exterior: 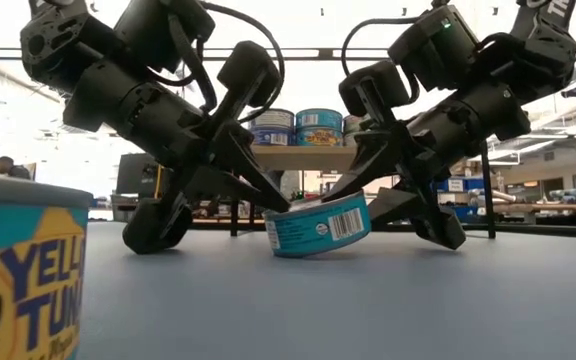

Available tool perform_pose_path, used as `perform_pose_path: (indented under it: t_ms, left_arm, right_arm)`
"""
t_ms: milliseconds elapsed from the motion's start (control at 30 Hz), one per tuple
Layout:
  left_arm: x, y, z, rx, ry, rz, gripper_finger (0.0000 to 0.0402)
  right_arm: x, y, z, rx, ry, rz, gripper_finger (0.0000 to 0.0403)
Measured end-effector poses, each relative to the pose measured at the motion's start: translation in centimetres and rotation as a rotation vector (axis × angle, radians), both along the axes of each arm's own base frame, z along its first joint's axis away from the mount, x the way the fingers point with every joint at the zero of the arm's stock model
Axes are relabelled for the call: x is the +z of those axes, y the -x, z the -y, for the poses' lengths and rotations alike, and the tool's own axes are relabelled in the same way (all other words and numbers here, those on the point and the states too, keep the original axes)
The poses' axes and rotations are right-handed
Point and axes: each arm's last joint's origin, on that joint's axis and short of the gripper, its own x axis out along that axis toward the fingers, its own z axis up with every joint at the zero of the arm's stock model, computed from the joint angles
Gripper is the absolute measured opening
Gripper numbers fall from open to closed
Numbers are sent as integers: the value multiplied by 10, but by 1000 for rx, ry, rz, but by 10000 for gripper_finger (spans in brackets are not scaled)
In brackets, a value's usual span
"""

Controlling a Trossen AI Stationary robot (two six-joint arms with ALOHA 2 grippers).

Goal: Stack canned seafood by type on shelf
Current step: Put the yellow blue tuna can on the shelf

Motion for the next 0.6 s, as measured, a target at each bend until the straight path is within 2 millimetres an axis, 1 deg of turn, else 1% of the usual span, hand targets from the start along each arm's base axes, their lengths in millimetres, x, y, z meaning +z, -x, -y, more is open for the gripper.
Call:
perform_pose_path:
  t_ms: [200, 333, 467, 600]
  left_arm:
    - [13, 14, -5, 24, -8, 24, 6]
    - [32, 22, -8, 32, -13, 85, 7]
    - [54, 31, -12, 79, -47, 171, 7]
    - [78, 36, -14, 96, -85, 265, 7]
  right_arm:
    - [5, -2, 3, 7, -18, 32, 114]
    - [14, -3, 8, -1, -42, 96, 114]
    - [33, 1, 22, -69, -26, 183, 114]
    - [61, 13, 38, -130, 21, 266, 114]
